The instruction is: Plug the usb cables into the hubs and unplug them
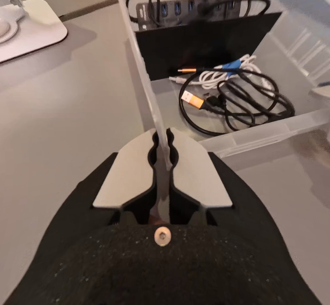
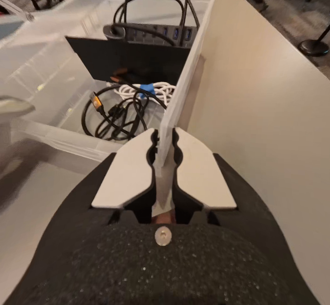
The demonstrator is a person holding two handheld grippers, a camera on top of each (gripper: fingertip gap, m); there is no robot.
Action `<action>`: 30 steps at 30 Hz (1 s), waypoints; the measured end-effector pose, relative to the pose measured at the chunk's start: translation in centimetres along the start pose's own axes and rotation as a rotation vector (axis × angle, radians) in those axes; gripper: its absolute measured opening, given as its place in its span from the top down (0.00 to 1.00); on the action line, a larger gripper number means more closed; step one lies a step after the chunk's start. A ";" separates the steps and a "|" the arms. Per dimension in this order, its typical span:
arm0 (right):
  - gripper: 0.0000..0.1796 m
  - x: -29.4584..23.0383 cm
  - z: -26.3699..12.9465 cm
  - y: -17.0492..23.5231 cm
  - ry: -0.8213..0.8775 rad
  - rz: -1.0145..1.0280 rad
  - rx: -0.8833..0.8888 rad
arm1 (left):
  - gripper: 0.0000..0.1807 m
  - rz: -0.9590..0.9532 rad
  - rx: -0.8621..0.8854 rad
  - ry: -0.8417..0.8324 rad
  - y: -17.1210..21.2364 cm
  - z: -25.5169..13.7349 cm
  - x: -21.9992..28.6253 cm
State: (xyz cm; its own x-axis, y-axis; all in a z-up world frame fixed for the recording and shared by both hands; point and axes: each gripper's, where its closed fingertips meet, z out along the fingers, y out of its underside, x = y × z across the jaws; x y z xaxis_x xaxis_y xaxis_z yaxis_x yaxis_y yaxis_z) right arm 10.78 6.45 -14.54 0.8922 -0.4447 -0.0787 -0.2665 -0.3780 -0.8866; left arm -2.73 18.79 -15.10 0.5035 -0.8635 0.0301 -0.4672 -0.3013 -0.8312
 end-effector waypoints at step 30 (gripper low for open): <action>0.96 -21.5 1.0 0.6 -0.327 -0.379 0.054 | 0.90 -0.308 0.202 -0.241 8.1 -16.7 -14.6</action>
State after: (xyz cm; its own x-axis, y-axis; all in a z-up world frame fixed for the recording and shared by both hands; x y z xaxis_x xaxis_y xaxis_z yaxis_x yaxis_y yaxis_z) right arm -8.21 16.61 -13.86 0.9924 -0.0028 0.1227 0.1103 -0.4171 -0.9022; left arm -26.01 22.23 -12.99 0.7636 -0.6192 0.1830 -0.1294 -0.4244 -0.8962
